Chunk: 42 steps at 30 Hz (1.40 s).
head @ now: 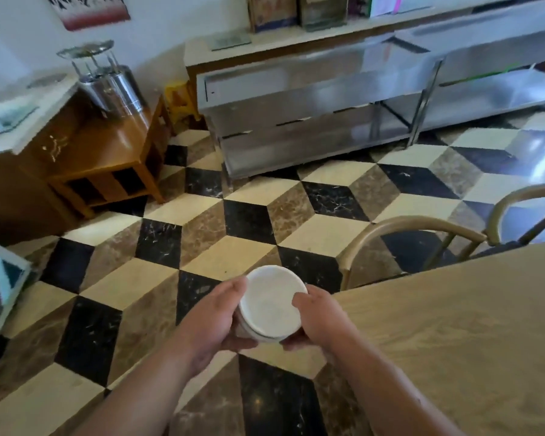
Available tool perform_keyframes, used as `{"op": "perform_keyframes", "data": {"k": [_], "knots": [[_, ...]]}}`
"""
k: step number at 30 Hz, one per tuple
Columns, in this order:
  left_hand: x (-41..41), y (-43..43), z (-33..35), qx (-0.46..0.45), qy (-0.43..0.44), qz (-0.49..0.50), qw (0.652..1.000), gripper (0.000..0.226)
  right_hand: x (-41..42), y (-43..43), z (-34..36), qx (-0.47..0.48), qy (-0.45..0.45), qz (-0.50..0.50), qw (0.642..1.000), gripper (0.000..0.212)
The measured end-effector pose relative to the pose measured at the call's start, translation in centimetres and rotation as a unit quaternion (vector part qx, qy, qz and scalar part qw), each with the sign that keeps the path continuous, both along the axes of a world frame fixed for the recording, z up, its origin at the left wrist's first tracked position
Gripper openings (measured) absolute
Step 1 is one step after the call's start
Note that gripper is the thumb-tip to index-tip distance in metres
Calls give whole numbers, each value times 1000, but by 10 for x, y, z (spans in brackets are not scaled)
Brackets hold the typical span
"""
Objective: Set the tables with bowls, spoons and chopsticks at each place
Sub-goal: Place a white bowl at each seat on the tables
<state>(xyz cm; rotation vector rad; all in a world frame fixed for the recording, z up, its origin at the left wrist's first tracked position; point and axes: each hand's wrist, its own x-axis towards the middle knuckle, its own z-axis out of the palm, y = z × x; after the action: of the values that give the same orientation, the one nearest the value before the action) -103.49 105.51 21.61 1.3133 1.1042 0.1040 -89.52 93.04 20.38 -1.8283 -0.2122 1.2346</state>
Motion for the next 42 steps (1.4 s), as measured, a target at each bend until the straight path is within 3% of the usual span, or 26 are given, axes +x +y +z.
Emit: {"op": "perform_keyframes", "data": {"k": [8, 11, 14, 17, 23, 29, 38, 42], "knots": [[115, 117, 34, 33, -55, -61, 996, 46, 88, 95, 50, 30, -29, -139, 989, 25], [157, 155, 32, -5, -84, -126, 988, 35, 114, 120, 58, 31, -32, -212, 976, 36], [203, 188, 32, -43, -130, -190, 972, 32, 133, 137, 74, 15, -55, -281, 958, 38], [264, 228, 56, -115, -146, -308, 933, 35, 153, 168, 101, 24, -68, -423, 903, 31], [298, 216, 48, -168, -169, -350, 906, 38, 153, 157, 102, 0, -96, -468, 879, 24], [369, 181, 34, -220, -125, -469, 846, 50, 176, 122, 88, 16, -85, -600, 795, 11], [520, 102, 5, -121, -68, -604, 785, 49, 282, 56, 17, 49, -47, -697, 713, 17], [581, 59, -1, -94, -14, -660, 745, 36, 320, 23, -2, 49, -14, -729, 683, 15]]}}
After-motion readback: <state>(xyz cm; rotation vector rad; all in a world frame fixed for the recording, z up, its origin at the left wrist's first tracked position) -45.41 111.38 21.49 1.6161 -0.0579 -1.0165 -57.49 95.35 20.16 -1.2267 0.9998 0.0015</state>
